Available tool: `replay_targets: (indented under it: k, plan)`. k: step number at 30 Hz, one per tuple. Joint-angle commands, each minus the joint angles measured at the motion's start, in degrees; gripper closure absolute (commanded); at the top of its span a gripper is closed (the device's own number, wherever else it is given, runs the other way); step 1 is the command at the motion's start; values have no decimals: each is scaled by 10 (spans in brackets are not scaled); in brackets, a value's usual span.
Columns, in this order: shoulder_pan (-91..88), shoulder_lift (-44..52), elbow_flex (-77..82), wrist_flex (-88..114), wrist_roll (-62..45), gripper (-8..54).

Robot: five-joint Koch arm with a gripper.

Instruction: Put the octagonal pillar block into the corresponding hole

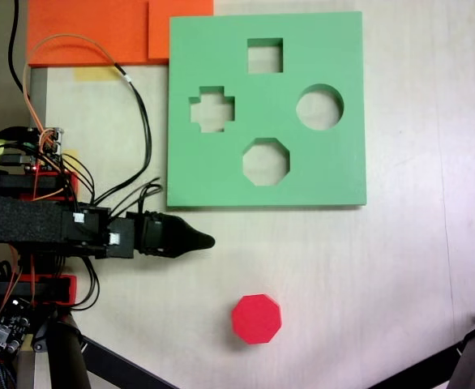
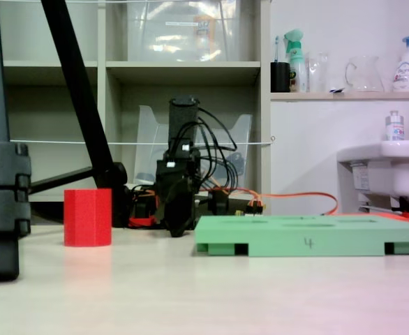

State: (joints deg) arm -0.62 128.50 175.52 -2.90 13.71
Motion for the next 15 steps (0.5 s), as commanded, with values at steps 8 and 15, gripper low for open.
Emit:
replay_targets:
  k: [8,15]
  plan:
    - [47,37,-82,73,576,134]
    - [156,23,-444,527,661,192]
